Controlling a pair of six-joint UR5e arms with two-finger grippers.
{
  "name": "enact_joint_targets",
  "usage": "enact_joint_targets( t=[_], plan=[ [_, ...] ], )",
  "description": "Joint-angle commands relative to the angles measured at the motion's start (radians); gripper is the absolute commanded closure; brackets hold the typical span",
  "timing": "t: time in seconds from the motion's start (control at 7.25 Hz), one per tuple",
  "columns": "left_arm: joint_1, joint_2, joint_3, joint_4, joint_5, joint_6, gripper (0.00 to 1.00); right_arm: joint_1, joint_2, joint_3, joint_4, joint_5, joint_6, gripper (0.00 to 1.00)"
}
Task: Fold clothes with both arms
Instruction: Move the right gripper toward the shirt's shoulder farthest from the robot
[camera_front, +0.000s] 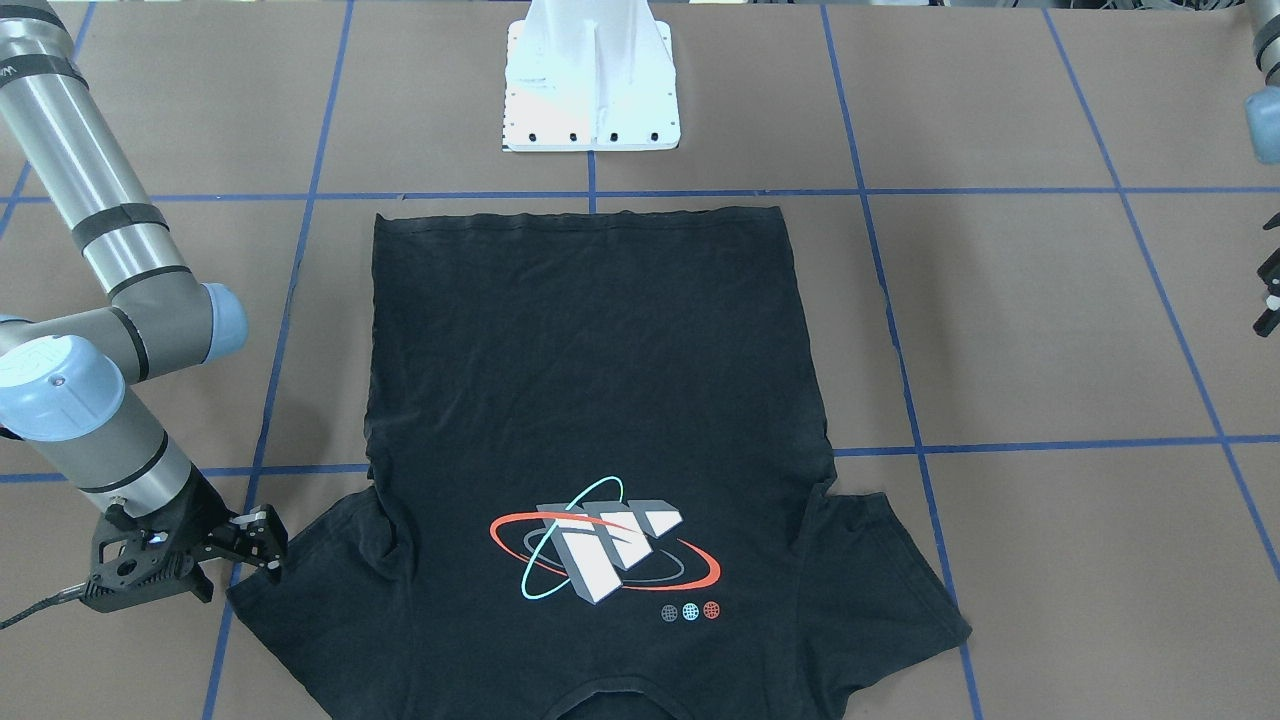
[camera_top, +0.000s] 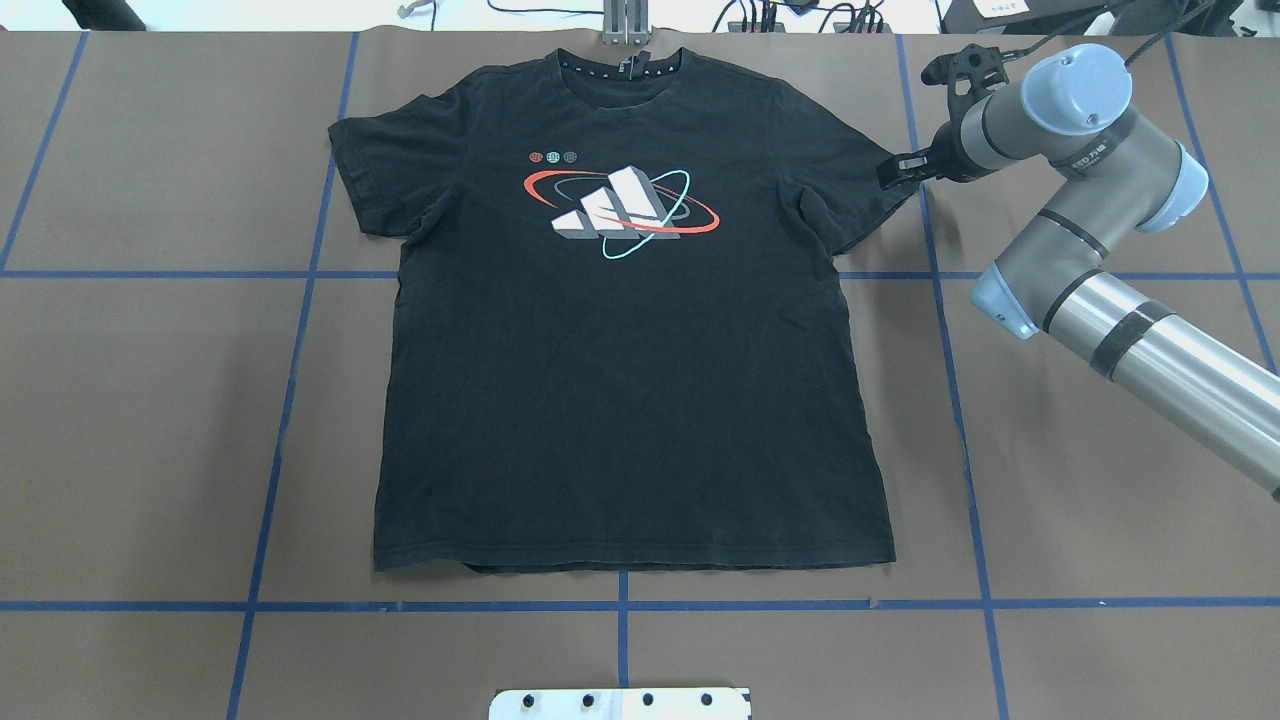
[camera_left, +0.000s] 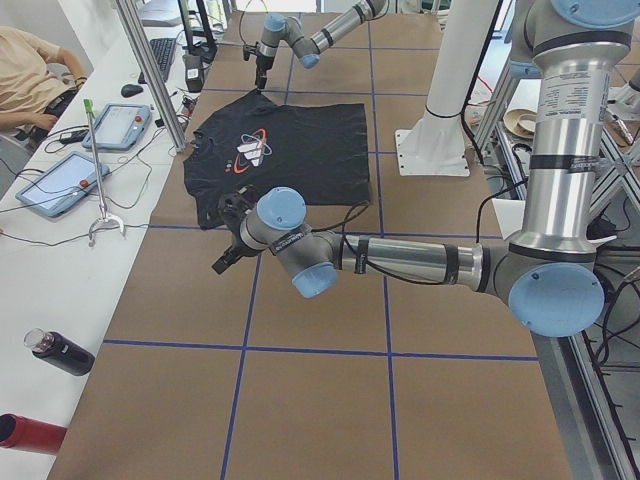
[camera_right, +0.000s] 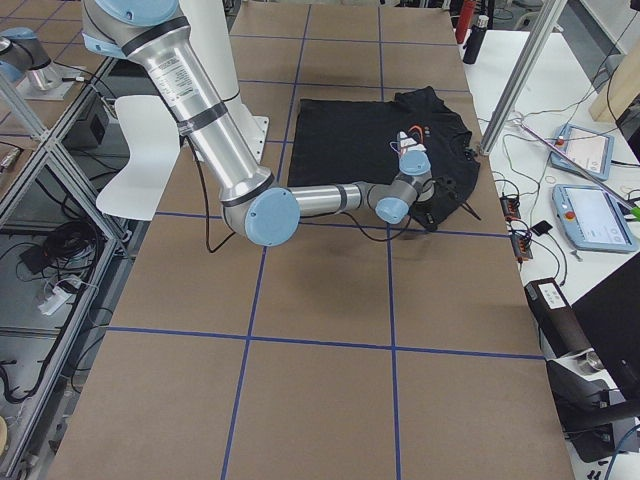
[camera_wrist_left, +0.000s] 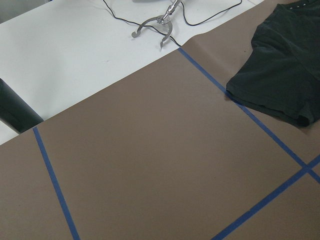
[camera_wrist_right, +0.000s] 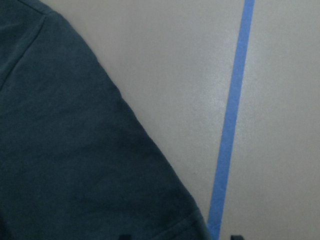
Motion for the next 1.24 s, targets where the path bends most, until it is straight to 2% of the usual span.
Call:
enact_joint_targets(
  t=[0.0,0.14,0.41,0.83,1.1],
  plan=[
    [0.000,0.001,0.002,0.000,0.002,0.000,0.00,-0.002,0.006,-0.012,-0.001,-0.023,-0.002,0.53],
    [0.000,-0.001,0.002,0.000,0.002,0.000,0.00,0.000,0.005,-0.015,0.001,-0.032,-0.002,0.62],
    [0.000,-0.001,0.008,0.000,0.002,0.002,0.00,0.001,0.012,-0.016,0.002,-0.032,0.000,0.98],
    [0.002,-0.001,0.009,-0.006,0.002,0.002,0.00,0.003,0.038,0.020,-0.019,-0.037,0.033,1.00],
    [0.002,-0.001,0.009,-0.006,0.002,0.000,0.00,-0.011,0.063,0.141,-0.204,-0.049,0.084,1.00]
  ],
)
